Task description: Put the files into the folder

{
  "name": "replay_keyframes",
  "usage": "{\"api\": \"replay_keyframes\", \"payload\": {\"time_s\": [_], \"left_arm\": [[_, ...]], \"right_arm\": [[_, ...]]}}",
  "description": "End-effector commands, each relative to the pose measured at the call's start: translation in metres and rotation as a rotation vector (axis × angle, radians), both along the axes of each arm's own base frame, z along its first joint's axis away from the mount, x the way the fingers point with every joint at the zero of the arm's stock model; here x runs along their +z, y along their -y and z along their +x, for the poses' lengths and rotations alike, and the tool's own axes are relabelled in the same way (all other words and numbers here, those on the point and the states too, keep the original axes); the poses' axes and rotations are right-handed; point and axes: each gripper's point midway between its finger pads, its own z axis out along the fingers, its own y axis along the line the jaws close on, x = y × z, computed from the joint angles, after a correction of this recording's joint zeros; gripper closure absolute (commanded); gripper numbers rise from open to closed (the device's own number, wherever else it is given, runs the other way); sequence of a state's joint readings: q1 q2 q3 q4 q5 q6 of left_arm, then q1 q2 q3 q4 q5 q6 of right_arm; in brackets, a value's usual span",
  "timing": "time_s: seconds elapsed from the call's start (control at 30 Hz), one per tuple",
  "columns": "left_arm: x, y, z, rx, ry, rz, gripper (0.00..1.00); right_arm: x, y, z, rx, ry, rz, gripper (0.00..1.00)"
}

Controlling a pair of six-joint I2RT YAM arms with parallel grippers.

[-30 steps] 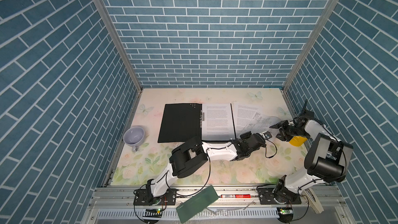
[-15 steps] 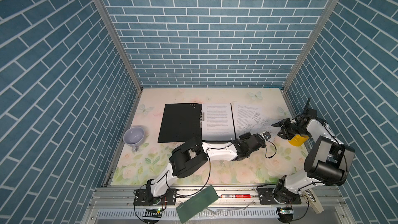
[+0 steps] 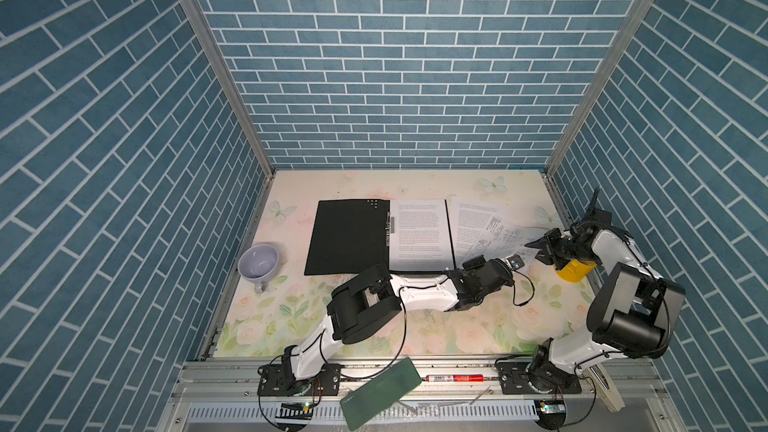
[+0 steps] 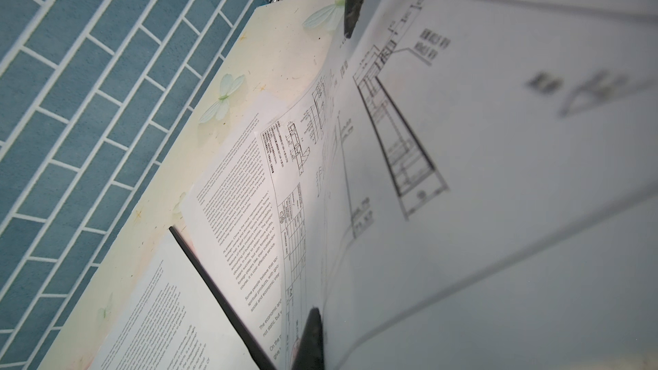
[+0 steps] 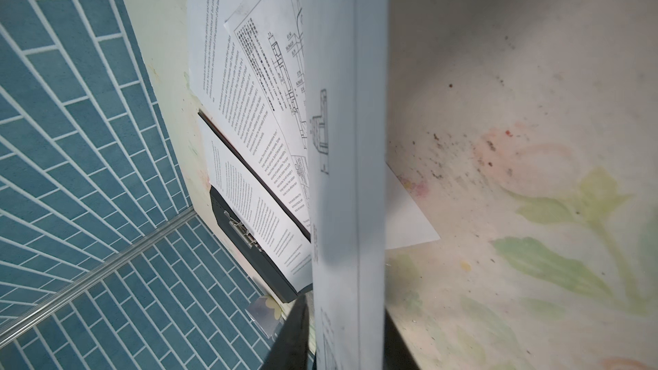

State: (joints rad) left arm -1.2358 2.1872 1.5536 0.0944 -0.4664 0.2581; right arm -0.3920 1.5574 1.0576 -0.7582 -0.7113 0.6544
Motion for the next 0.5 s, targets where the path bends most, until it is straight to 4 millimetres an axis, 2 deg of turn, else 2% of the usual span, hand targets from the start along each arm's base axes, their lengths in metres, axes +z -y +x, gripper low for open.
{"api": "replay_keyframes", "payload": {"time_s": [0.0,0.47], "left_arm": [[-0.0016,0.0057,-0.0086,-0.02,-0.008,-0.018,0.93],[-0.0034,0.0062,-0.0132,-0.038,-0.003,-0.019,0.92]], "right_arm": [[0.0159,0.0041,0.0054,-0.01,0.03,-0.016,0.75],[0.0192,0.0051,0.0071,-0.002,0.036,-0.018,0.91]]}}
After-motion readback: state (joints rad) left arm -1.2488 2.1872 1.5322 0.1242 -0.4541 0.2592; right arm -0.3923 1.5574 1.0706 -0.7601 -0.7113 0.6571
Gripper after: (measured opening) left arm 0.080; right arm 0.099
